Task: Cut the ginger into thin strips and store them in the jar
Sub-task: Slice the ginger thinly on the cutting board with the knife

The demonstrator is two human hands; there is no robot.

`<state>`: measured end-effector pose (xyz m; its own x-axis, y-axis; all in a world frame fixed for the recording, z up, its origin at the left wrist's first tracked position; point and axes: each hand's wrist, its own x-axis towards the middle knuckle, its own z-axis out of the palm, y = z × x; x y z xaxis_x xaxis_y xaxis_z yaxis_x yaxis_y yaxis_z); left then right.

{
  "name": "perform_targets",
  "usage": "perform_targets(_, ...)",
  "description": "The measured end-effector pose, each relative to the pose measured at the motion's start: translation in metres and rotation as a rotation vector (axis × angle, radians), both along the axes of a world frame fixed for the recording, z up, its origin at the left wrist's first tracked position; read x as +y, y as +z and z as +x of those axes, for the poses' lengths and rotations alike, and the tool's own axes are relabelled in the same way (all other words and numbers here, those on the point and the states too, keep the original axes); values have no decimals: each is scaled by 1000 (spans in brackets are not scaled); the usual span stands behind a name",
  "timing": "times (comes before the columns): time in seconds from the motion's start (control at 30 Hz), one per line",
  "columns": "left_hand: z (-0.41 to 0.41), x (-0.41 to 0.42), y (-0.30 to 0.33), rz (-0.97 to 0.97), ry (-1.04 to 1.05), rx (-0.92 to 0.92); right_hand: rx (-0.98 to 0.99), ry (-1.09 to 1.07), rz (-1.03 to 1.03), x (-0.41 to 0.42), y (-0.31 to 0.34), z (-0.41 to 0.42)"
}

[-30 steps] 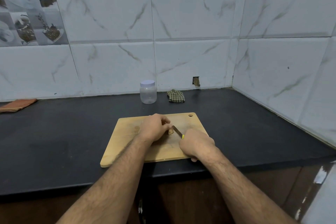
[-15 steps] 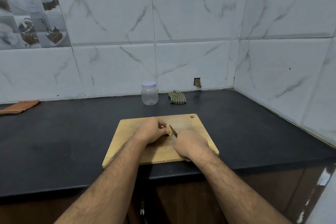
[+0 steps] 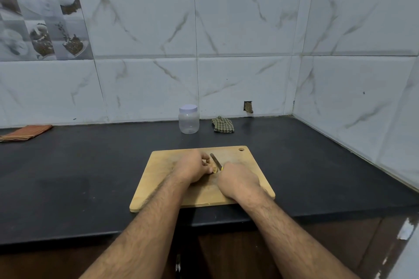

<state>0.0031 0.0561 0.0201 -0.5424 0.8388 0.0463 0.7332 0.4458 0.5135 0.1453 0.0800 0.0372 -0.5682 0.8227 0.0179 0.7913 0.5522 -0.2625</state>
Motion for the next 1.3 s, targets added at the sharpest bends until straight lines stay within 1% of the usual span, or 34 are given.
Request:
perform_targets(0.57, 0, 0, 1, 0, 8, -12, -48, 40, 36, 2, -6, -6)
perform_targets(0.8, 0, 1, 2, -12, 17, -12, -67, 24, 15, 2, -6, -10)
perform_targets(1.03, -2, 3, 1, -8, 21, -5, -152, 38, 35, 1, -3, -14)
perform_targets(1.3, -5, 6, 0, -13, 16, -12, -196, 61, -8, 8, 0, -20)
